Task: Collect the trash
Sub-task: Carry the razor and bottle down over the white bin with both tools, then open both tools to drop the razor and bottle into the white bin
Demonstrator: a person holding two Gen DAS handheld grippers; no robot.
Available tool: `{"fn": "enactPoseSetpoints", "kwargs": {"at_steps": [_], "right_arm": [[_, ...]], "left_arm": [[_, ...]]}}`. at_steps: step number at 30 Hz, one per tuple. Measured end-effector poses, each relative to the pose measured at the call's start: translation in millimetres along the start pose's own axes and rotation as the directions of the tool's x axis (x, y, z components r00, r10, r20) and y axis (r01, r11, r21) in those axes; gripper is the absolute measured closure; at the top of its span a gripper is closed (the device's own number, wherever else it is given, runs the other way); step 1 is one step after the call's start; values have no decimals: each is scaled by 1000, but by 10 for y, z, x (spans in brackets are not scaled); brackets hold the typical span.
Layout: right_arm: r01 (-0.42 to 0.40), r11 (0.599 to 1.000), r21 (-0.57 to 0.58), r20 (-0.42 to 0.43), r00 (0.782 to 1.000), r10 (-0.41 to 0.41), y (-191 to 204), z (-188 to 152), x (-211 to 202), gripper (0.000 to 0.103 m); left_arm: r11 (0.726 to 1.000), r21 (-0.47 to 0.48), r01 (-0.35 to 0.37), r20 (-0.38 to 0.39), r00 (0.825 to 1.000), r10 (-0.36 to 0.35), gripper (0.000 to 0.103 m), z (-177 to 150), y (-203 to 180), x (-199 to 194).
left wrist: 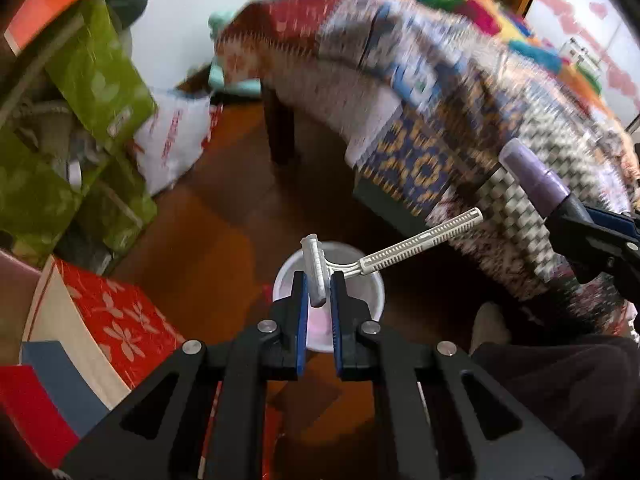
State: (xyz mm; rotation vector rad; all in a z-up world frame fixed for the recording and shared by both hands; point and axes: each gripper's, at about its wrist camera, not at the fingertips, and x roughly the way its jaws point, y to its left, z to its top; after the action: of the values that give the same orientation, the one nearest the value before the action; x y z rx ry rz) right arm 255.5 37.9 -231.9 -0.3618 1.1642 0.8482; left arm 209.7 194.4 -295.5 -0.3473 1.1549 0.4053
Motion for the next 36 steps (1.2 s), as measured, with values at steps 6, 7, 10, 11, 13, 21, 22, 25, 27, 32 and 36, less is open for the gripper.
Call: {"fn": "enactPoseSetpoints", "kwargs": {"at_steps": [6,7,10,11,13,21,22,25,27,32,36], "right_arm": [[-35,999,-9,-135,990,34,53,6,587,79],[-44,999,-11,-160,986,42,62,9,700,79],[-64,998,-3,-222,973,62,61,7,963,79],[-70,998,7,-239,968,69,51,16,1041,79],[-85,996,24,-263,961,89,32,42,1176,79],[-137,987,81,-293,943,155,-25,166,1380,61],[-134,987,85,-290,945,153,-31,173,1388,56],[-129,987,95,-288,946,151,-62,171,1371,55],[-133,986,103,-280,947,157,-89,178,1342,55],[-126,988,91,-246,958,145,-111,190,1149,55],[-114,992,57,-202,972,123,-90,197,910,55]], "left_arm": [[999,-20,-29,-141,990,26,94,-116,88,529],[999,-24,-34,-162,986,29,94,-134,102,614],[998,-51,-30,-225,974,18,94,-185,152,854],[998,-58,-29,-237,971,14,94,-195,169,913],[997,-73,-24,-255,967,5,94,-194,188,1010],[990,-133,38,-276,958,-74,75,-108,232,1114],[990,-134,37,-271,960,-73,74,-104,238,1105],[990,-134,40,-262,962,-74,74,-103,240,1051],[989,-138,43,-254,964,-78,74,-104,251,1003],[989,-140,53,-206,975,-82,74,-74,275,774],[990,-129,60,-151,985,-79,74,-23,221,500]]}}
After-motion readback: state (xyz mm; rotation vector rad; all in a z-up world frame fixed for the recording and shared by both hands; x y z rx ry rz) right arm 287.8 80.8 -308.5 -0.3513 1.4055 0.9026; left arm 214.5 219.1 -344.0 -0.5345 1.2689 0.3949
